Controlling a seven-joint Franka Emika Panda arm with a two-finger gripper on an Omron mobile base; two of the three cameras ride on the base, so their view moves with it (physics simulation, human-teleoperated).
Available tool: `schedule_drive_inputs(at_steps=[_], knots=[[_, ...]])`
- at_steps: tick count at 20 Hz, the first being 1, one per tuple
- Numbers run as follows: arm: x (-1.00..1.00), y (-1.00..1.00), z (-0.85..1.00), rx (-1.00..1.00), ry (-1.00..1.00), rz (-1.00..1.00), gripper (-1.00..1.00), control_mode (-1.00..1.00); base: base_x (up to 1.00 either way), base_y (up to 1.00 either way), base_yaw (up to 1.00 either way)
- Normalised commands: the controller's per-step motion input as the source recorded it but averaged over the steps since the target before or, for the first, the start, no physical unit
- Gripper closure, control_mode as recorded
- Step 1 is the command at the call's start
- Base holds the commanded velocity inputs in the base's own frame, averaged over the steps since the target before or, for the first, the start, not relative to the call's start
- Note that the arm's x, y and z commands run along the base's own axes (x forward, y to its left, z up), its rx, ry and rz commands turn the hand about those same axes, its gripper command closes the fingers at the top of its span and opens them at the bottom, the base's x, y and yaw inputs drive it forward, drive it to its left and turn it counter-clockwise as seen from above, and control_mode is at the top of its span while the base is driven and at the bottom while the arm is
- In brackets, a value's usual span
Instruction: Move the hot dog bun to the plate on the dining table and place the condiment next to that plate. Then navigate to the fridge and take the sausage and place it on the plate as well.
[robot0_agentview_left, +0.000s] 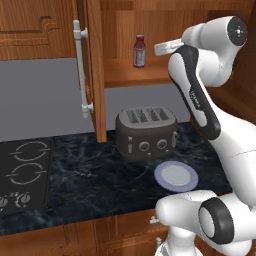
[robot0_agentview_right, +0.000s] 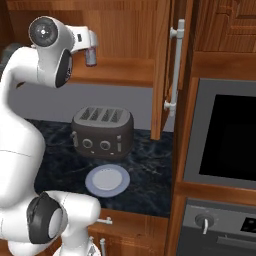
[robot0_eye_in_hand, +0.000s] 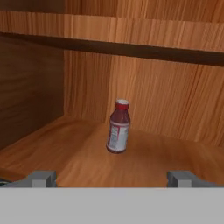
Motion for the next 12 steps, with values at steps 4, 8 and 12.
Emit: schedule_drive_inputs(at_steps=[4,8,12], knots=[[0.5,0.0,0.0,0.0,0.01,0.0,-1.0,-1.0,0.0,0.0,0.0],[0.34,0.0,-0.02,0.0,0.01,0.0,-1.0,-1.0,0.0,0.0,0.0],[0.31,0.0,-0.09,0.0,-0.1,0.0,-1.0,-1.0,0.0,0.0,0.0]])
